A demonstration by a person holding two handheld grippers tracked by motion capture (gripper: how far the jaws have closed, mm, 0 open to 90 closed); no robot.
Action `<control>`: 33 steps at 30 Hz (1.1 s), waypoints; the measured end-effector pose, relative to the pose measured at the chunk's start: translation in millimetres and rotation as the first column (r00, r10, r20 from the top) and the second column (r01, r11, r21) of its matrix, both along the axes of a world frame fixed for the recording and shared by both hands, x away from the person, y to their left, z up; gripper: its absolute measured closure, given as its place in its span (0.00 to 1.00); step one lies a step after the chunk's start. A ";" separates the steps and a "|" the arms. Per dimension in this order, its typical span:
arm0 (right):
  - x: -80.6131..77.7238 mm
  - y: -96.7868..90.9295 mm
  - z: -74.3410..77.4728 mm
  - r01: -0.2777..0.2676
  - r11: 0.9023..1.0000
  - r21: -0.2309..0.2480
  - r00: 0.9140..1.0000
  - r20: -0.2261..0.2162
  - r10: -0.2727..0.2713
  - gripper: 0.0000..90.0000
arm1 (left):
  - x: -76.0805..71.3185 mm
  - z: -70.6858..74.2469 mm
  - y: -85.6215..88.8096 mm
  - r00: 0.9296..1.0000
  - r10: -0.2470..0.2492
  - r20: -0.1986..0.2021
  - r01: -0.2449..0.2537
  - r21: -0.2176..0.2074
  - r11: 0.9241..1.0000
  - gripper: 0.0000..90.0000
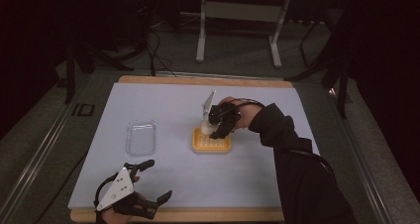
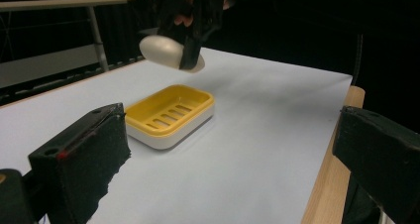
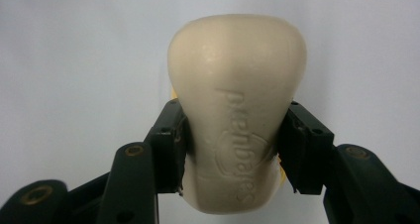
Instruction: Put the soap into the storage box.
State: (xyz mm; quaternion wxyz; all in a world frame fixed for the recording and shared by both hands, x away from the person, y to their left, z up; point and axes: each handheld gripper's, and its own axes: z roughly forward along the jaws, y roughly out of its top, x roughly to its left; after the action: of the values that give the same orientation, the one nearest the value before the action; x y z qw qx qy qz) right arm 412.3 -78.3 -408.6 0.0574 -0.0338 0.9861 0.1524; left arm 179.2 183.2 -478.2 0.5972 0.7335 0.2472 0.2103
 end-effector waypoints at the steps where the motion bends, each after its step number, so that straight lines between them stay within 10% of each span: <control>1: 0.8 -0.3 -3.1 0.003 1.000 -0.004 1.000 -0.002 -0.003 0.56 | 0.1 0.0 -0.1 1.000 0.000 -0.001 0.000 0.000 1.000 0.01; 33: 18.4 1.4 -68.0 0.019 0.998 -0.060 1.000 -0.009 -0.020 0.55 | -1.4 0.5 -1.7 1.000 -0.009 0.001 0.009 0.006 1.000 0.01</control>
State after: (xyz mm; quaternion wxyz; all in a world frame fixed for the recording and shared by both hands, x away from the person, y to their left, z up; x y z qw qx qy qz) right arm 430.7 -76.9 -476.5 0.0534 -0.0251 0.9907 0.1222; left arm 177.8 181.5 -477.7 0.5959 0.7364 0.2430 0.2085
